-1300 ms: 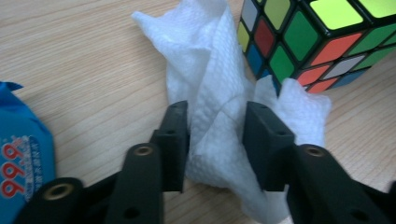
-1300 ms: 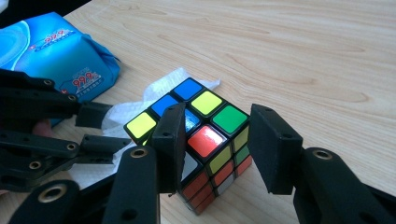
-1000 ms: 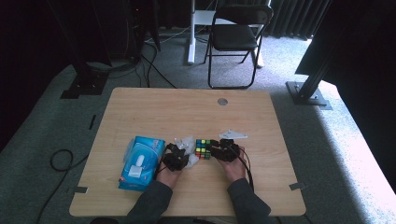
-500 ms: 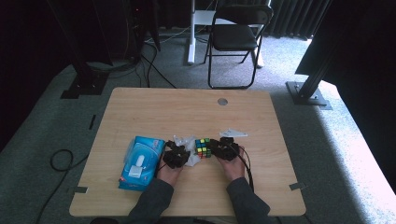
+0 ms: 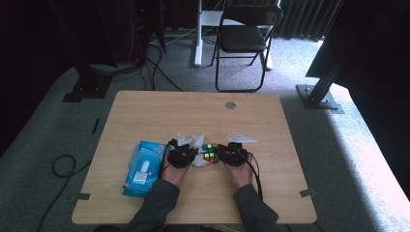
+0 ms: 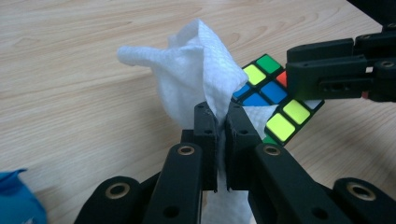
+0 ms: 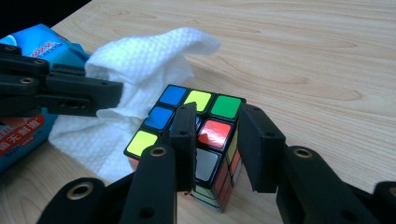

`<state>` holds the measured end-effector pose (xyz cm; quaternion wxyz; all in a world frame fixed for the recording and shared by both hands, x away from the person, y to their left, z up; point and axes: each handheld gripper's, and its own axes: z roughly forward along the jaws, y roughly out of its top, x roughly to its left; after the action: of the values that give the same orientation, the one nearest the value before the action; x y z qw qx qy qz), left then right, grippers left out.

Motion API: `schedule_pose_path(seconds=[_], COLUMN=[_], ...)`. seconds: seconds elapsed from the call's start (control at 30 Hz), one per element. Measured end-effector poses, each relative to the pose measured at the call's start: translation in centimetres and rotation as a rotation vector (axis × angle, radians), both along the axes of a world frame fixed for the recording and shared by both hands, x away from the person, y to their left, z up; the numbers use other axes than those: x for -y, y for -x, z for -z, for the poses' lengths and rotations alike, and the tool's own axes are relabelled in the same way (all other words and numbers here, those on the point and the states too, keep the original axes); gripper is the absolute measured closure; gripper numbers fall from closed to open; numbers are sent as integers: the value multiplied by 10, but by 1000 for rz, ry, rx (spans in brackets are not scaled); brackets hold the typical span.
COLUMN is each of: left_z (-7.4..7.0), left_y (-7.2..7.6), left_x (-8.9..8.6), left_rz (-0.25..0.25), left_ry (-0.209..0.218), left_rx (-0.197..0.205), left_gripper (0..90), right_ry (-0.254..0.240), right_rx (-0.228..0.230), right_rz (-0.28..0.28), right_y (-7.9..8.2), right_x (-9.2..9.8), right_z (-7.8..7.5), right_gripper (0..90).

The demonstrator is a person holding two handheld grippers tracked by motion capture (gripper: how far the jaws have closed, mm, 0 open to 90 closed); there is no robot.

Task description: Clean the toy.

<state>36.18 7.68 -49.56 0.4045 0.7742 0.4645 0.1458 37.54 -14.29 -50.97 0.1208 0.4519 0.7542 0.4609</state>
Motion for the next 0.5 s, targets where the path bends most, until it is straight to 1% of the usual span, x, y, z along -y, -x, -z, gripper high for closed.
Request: schedule_pose_path(seconds=[0.23, 0.5], left_z=[1, 4], left_y=[-5, -8], left_x=[6, 8], left_rz=[24, 35], left_ry=[-11, -5], left_rx=[-6, -21], left_gripper=[854, 854], right_ry=[-8, -13], right_rx=[-6, -9], right_rz=[1, 1], right_y=[0, 0], right_x=[0, 1], right_z=[0, 1], right_gripper=[688, 688])
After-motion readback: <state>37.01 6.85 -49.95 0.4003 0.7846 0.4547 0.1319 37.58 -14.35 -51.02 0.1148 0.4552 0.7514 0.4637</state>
